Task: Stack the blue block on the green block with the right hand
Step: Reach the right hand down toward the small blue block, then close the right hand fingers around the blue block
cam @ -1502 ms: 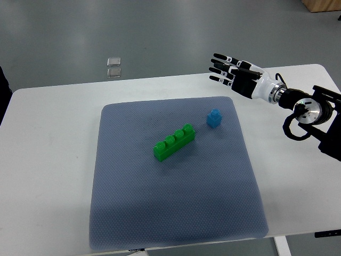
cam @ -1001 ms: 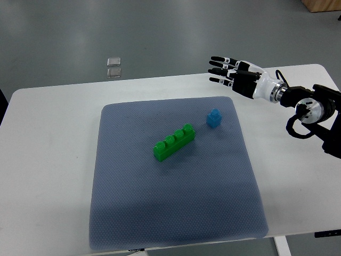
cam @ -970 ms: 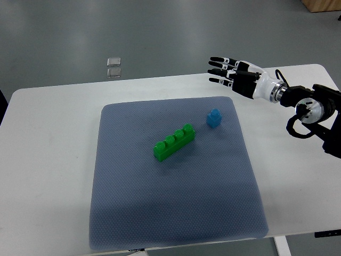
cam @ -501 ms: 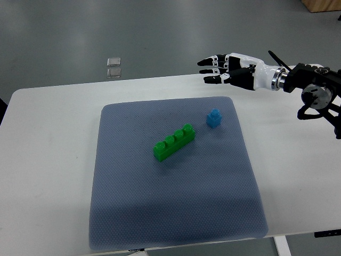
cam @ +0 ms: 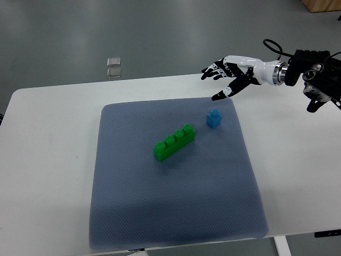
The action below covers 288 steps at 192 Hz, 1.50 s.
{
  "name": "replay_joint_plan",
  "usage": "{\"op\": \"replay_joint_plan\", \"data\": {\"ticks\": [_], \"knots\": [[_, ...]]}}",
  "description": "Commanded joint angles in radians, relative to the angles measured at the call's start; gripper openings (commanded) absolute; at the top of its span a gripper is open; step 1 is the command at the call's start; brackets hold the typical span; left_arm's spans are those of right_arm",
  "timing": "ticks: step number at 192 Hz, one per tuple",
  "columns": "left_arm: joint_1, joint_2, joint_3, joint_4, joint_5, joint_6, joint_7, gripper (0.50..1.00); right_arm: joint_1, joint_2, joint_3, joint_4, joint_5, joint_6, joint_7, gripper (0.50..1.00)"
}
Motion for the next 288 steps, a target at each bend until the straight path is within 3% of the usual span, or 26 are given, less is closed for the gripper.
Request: {"op": "replay_joint_plan", "data": {"ticks": [1, 26, 35, 36, 42, 62, 118, 166, 167, 169, 242, 249, 288], "knots": [[0.0, 0.0, 0.001, 0.001, 0.0, 0.0, 0.0, 1.0, -0.003, 0.005, -0.011, 0.03, -0.166, -0.082, 0.038, 0.915], [0.001, 0.0, 0.0, 0.0, 0.0, 0.0, 0.0, 1.0, -0.029, 0.005, -0.031, 0.078, -0.359, -0.179, 0.033, 0.915], [0.001, 0.0, 0.0, 0.0, 0.0, 0.0, 0.0, 1.0, -0.029, 0.005, -0.031, 0.078, -0.359, -0.179, 0.033, 0.915], [0.001, 0.0, 0.0, 0.0, 0.0, 0.0, 0.0, 1.0, -0.034, 0.014, -0.042, 0.078, -0.429, -0.215, 0.021, 0.915], [0.0, 0.0, 0.0, 0.0, 0.0, 0.0, 0.0, 1.0, -0.035, 0.029, -0.054, 0.072, -0.454, -0.239, 0.006, 0.917], [0.001, 0.0, 0.0, 0.001, 0.0, 0.0, 0.0, 1.0, -0.043, 0.06, -0.109, 0.047, -0.467, -0.3, -0.065, 0.917], [0.0, 0.0, 0.0, 0.001, 0.0, 0.0, 0.0, 1.0, -0.051, 0.101, -0.224, -0.011, -0.478, -0.407, -0.074, 0.913], [0.001, 0.0, 0.0, 0.001, 0.0, 0.0, 0.0, 1.0, -0.051, 0.107, -0.23, -0.019, -0.478, -0.418, -0.074, 0.858], [0.001, 0.0, 0.001, 0.0, 0.0, 0.0, 0.0, 1.0, -0.051, 0.106, -0.232, -0.02, -0.479, -0.418, -0.075, 0.834], [0.0, 0.0, 0.001, 0.0, 0.0, 0.0, 0.0, 1.0, -0.051, 0.106, -0.232, -0.02, -0.479, -0.418, -0.076, 0.832], [0.0, 0.0, 0.001, 0.001, 0.0, 0.0, 0.0, 1.0, -0.049, 0.106, -0.244, -0.019, -0.479, -0.417, -0.074, 0.795], [0.0, 0.0, 0.001, 0.001, 0.0, 0.0, 0.0, 1.0, -0.049, 0.104, -0.249, -0.017, -0.481, -0.415, -0.074, 0.768], [0.0, 0.0, 0.0, 0.001, 0.0, 0.0, 0.0, 1.0, -0.051, 0.103, -0.25, -0.008, -0.481, -0.414, -0.074, 0.731]]}}
